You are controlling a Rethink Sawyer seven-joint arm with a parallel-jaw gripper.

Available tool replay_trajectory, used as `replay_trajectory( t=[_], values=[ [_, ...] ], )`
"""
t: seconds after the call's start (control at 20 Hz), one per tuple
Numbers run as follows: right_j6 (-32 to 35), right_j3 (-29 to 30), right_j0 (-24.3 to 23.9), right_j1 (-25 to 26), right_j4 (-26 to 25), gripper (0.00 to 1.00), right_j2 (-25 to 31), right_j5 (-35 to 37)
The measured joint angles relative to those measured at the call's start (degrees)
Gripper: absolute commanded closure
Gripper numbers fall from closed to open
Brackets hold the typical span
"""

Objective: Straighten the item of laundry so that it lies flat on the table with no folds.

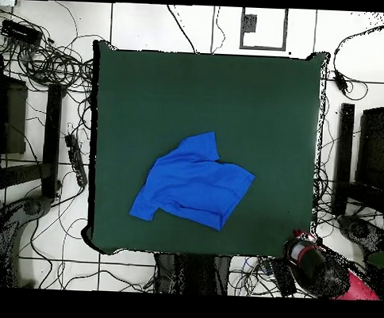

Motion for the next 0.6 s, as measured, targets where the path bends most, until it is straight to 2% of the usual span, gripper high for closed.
replay_trajectory(
  t=[0.15, 0.3, 0.6],
  values=[
    [0.0, -1.9, 1.1, 3.6, 0.7, 0.00, 0.0, -1.6],
    [0.0, -1.9, 2.2, 4.6, 2.2, 0.00, -0.2, -1.7],
    [0.0, -1.8, 8.6, 4.2, 8.9, 0.00, -2.6, -1.5]
  ],
)
